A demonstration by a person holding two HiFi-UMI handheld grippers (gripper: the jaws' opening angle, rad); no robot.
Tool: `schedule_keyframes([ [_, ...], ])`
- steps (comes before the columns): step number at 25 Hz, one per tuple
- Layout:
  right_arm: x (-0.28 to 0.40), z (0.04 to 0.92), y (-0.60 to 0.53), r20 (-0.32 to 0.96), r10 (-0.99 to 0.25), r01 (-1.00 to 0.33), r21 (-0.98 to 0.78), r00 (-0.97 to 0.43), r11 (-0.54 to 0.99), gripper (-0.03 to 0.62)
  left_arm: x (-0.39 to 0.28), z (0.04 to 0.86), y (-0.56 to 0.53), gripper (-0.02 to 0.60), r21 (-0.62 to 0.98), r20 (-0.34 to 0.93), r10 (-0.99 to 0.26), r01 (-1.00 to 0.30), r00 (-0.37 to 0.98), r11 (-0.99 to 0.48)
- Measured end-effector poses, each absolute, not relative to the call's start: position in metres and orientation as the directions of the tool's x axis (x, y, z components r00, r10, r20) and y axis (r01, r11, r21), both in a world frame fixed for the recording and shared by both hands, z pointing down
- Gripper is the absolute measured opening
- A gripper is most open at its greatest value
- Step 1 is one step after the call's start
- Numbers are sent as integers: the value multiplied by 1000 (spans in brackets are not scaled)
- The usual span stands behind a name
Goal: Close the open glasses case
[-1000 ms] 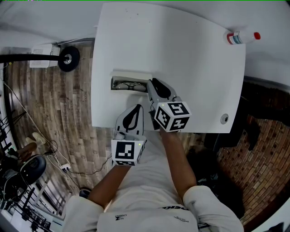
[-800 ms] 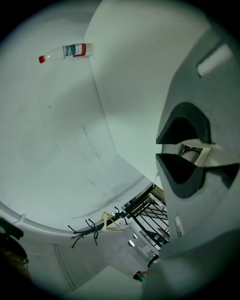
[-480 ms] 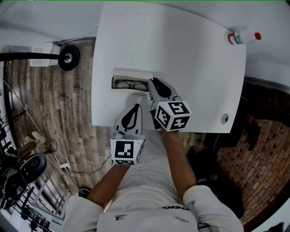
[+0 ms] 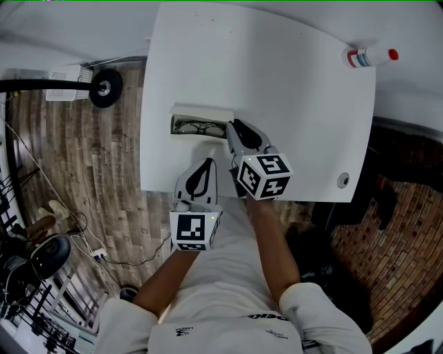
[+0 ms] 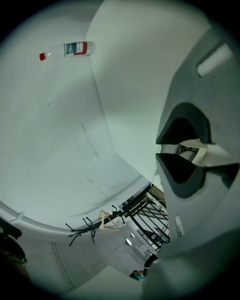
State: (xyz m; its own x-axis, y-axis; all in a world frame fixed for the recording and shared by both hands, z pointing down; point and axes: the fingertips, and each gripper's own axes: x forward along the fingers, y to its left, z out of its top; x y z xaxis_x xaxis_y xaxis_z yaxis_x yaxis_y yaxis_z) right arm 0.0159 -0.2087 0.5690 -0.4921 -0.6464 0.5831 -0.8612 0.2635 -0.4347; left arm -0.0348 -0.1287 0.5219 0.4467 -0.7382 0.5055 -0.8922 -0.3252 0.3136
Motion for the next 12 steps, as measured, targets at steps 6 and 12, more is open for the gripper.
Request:
schedule_keyframes([
  [6, 17, 570, -206, 583, -647, -860, -438, -492, 260, 46, -35, 521, -127, -2, 313, 504, -742, -894, 442, -320],
  [12, 17, 569, -203, 586, -644, -862, -435, -492, 261, 45, -36, 519, -127, -2, 311, 496, -750, -896, 438, -318],
])
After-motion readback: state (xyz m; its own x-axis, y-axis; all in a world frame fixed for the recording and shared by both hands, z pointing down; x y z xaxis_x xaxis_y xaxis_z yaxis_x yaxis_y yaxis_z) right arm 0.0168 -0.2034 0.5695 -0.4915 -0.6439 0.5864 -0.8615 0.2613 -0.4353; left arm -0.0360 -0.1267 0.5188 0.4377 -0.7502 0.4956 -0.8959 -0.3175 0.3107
